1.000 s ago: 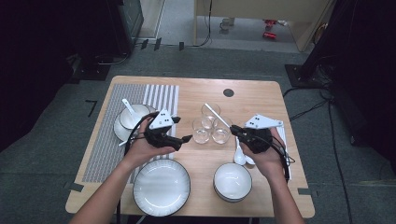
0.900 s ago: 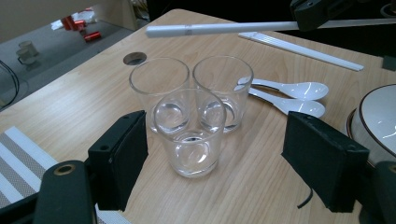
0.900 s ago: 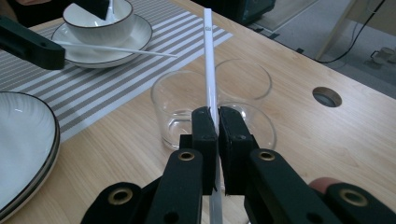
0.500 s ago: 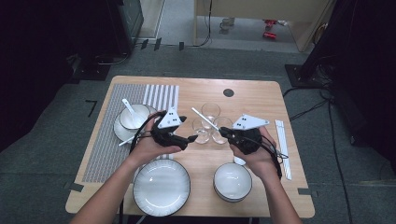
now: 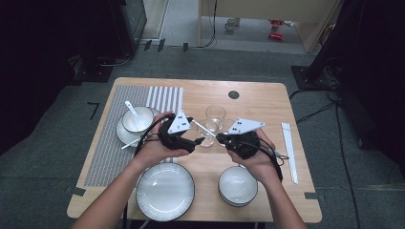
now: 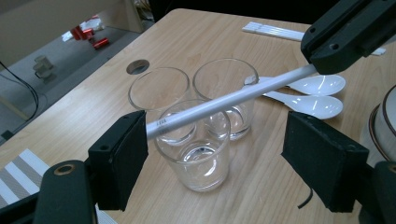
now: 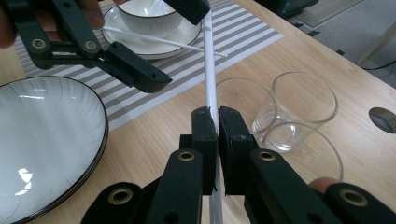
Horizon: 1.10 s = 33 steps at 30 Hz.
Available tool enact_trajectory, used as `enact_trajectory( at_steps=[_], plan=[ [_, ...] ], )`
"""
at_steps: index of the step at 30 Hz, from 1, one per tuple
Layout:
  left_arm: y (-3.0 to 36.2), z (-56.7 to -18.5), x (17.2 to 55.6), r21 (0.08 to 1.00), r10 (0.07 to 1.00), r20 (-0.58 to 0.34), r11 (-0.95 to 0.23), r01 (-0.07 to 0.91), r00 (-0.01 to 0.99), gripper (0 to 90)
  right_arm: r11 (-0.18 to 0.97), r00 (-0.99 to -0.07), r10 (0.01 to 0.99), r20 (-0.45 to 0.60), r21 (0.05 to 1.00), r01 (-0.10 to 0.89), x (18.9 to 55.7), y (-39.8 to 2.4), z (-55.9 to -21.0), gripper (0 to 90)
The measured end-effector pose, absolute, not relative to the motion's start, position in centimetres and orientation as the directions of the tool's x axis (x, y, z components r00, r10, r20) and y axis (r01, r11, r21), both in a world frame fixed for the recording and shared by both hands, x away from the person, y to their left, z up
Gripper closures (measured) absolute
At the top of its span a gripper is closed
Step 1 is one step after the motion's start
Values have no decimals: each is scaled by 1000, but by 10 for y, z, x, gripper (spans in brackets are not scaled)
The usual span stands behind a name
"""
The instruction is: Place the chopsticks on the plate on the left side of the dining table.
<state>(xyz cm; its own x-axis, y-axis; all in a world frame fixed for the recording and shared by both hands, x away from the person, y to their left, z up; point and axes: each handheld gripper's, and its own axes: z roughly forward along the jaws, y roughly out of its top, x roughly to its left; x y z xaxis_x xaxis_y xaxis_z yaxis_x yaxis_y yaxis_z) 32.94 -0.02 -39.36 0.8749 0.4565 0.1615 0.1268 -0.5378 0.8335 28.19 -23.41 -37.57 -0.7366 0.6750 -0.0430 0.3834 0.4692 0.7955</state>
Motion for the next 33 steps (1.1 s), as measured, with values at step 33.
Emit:
enact_trajectory(
  at_steps=[33],
  plan=[
    [-13, -407, 321, 722, 375, 345, -691, 12, 860, 508, 555, -805, 592, -27, 738, 384, 279, -220, -370, 865]
  ],
)
